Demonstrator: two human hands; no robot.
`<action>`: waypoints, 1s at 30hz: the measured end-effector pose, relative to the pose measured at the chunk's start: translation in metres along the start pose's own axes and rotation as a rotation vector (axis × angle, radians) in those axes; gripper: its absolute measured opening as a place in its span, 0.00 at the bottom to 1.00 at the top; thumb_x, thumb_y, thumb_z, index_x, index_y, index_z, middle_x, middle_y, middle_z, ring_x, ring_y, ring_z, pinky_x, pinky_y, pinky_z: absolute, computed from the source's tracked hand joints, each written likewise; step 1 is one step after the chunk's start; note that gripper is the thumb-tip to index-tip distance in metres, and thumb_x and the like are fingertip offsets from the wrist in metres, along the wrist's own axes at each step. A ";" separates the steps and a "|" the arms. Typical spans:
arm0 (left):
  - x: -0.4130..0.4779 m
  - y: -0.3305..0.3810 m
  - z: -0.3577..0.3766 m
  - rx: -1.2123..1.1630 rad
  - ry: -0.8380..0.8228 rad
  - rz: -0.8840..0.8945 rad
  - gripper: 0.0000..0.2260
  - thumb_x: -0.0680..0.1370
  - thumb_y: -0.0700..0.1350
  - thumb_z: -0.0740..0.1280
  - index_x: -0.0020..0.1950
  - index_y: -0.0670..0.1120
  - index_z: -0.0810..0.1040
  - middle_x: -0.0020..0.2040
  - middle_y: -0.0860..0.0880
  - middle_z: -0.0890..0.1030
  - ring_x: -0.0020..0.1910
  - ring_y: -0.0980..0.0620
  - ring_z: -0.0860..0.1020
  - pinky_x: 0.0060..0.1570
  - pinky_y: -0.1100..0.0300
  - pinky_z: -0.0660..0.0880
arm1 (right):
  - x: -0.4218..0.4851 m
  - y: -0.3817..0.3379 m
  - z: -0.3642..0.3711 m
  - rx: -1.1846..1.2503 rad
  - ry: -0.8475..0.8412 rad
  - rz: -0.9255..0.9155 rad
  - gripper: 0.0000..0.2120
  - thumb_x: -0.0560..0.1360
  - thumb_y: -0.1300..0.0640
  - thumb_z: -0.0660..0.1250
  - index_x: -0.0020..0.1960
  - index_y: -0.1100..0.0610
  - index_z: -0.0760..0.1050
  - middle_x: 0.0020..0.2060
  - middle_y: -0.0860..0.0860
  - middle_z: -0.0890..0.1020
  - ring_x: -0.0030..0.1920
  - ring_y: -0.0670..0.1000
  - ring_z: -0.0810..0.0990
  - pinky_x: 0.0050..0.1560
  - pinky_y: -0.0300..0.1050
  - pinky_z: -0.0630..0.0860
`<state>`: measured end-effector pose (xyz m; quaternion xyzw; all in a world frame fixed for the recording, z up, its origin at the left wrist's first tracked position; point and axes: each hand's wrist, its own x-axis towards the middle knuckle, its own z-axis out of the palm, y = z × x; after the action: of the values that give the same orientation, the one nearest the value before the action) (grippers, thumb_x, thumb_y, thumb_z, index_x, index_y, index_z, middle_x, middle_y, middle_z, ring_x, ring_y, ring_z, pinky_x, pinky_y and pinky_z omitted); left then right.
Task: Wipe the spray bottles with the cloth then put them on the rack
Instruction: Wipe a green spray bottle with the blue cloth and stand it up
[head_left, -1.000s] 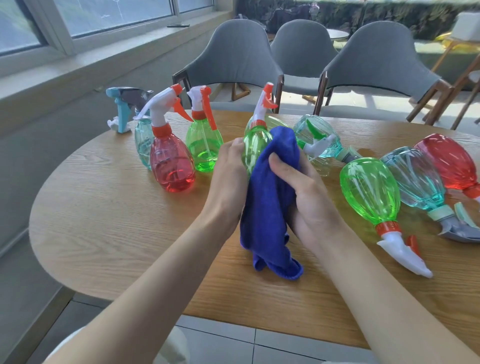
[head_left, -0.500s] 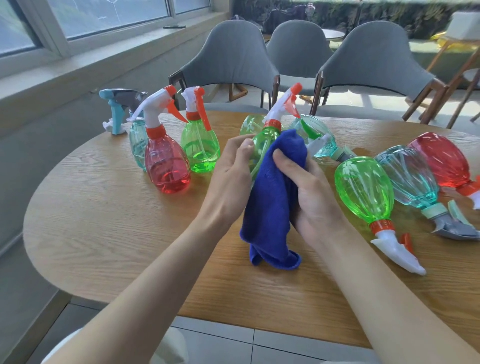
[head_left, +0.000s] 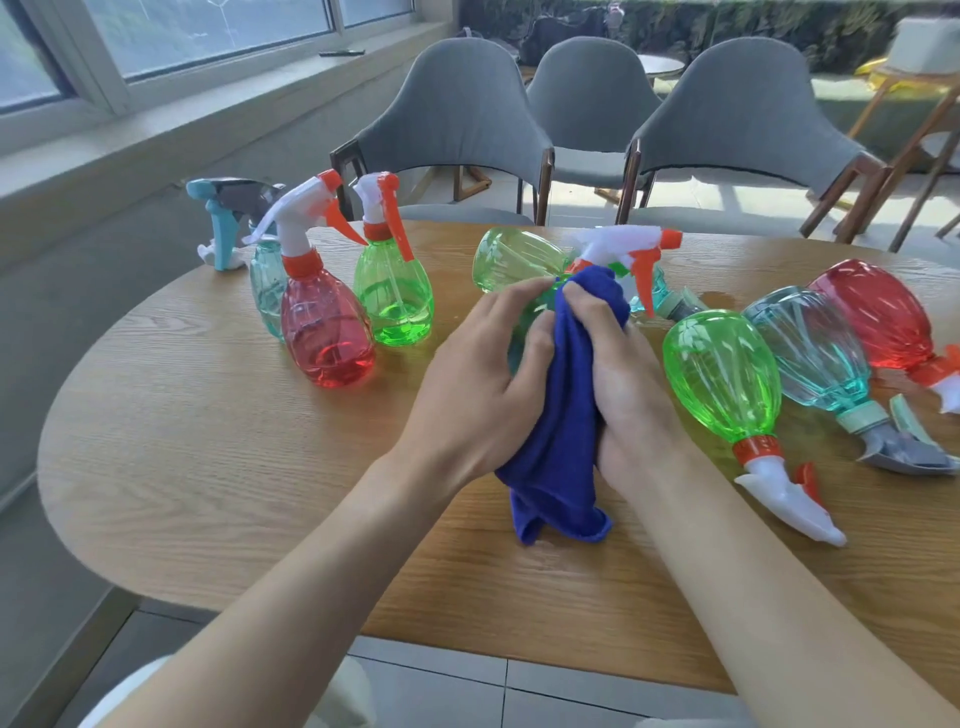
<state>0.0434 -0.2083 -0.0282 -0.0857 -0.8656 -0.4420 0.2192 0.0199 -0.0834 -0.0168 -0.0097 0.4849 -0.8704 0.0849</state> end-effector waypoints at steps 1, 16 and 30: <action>-0.002 0.001 0.000 0.056 -0.010 0.049 0.18 0.88 0.51 0.59 0.77 0.51 0.75 0.69 0.55 0.80 0.67 0.57 0.78 0.67 0.59 0.73 | 0.001 -0.002 -0.001 0.008 0.032 0.010 0.06 0.82 0.52 0.71 0.51 0.54 0.79 0.36 0.49 0.81 0.36 0.48 0.82 0.37 0.41 0.81; -0.005 0.000 0.000 0.154 0.002 0.119 0.21 0.88 0.57 0.56 0.76 0.49 0.75 0.69 0.54 0.80 0.66 0.55 0.78 0.64 0.60 0.74 | 0.003 0.006 0.001 -0.022 -0.014 -0.051 0.08 0.83 0.54 0.71 0.59 0.58 0.79 0.46 0.56 0.81 0.46 0.54 0.82 0.45 0.46 0.81; 0.001 -0.002 -0.008 -0.012 -0.014 -0.107 0.22 0.81 0.54 0.57 0.74 0.55 0.77 0.68 0.59 0.79 0.66 0.60 0.77 0.68 0.54 0.74 | -0.001 0.015 0.001 -0.030 -0.079 0.049 0.05 0.84 0.53 0.69 0.54 0.55 0.79 0.42 0.54 0.83 0.42 0.52 0.84 0.41 0.46 0.81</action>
<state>0.0441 -0.2155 -0.0249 -0.0439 -0.8678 -0.4576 0.1885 0.0230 -0.0921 -0.0293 -0.0336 0.4941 -0.8597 0.1251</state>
